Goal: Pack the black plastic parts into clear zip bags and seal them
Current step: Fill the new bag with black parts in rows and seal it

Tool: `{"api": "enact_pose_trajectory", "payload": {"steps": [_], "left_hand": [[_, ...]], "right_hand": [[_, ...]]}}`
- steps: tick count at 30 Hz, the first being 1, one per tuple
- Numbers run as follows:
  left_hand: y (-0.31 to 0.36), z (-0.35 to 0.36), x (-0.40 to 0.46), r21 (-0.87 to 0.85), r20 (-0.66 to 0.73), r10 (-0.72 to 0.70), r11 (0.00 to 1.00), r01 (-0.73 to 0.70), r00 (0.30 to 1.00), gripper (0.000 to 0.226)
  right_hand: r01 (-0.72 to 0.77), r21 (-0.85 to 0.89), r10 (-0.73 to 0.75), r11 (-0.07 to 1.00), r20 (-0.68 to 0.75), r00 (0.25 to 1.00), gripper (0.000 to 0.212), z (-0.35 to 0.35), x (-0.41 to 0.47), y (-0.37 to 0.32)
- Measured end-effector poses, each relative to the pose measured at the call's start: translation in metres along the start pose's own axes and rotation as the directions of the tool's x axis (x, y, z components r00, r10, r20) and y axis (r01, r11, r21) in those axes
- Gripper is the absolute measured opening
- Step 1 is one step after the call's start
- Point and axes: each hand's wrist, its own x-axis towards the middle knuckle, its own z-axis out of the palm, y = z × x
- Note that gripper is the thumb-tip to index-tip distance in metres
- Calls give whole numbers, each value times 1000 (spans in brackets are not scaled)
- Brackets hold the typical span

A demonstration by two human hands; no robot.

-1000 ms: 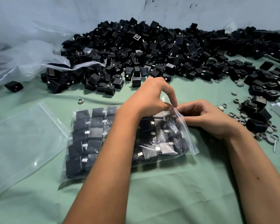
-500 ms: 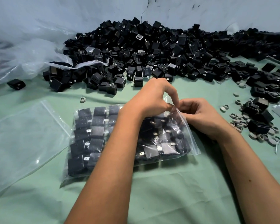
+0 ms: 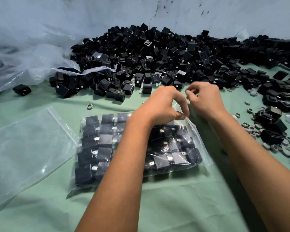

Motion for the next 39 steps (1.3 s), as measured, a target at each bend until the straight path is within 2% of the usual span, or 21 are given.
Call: {"api": "enact_pose_trajectory", "payload": {"steps": [1,4,6,9,13,15,17,18,21,22,23,26,28,29,31,33,35,37,39], "left_hand": [[0,0,0,-1,1,4,1000,-4,1000,19],[0,0,1,-3,4,10,1000,-10,1000,20],[0,0,1,-2,1,13,1000,-13,1000,19],[-1,0,1,4,3,12,1000,-12,1000,18],[0,0,1,17,7,14,1000,-14,1000,19],[-1,-1,2,20,2,16,1000,-16,1000,20],[0,-1,1,17,4,18,1000,-18,1000,19],[0,-1,1,20,4,20,1000,-20,1000,19],[1,-1,2,32,4,21,999,-21,1000,18],[0,-2,2,26,2,20,999,-20,1000,19],[-1,-2,2,17,0,20,1000,-20,1000,19],[-2,-3,0,-4,-1,16,1000,-16,1000,18],[-2,-2,-1,-3,0,10,1000,-10,1000,18],[-1,-2,-1,1,-1,12,1000,-12,1000,18],[-1,-2,0,6,-2,18,1000,-18,1000,18],[-1,-2,0,6,1,18,1000,-18,1000,18],[0,-3,1,0,4,12,1000,-12,1000,19],[0,-3,0,-3,7,9,1000,-9,1000,20],[0,-3,-1,6,10,7,1000,-7,1000,20]], "right_hand": [[24,-24,-23,999,41,999,20,3,12,-3],[112,-194,-48,975,304,951,50,13,38,-9],[162,-265,-50,951,384,922,53,17,43,-11],[131,-231,-45,964,343,938,41,14,39,-14],[62,-316,50,947,335,941,14,4,19,-16],[4,-239,47,971,206,978,2,2,9,-13],[-39,-169,40,985,4,999,7,0,3,-8],[-29,-164,24,986,-33,999,12,0,3,-6],[76,-218,-31,973,200,979,39,2,5,1],[110,-213,-57,971,240,969,38,5,8,3],[125,-179,-83,976,223,971,35,7,9,5],[51,-5,-51,999,-22,998,35,12,13,11],[-29,-13,27,1000,-127,992,47,14,15,14],[-69,-50,63,996,-121,991,56,15,15,16],[-85,-135,85,987,-2,996,68,16,17,20],[9,-202,22,979,151,988,61,16,21,20],[87,-193,-38,977,243,969,48,13,25,17],[83,-137,-46,987,250,967,38,11,23,15],[64,-93,-41,994,234,971,38,12,15,14]]}}
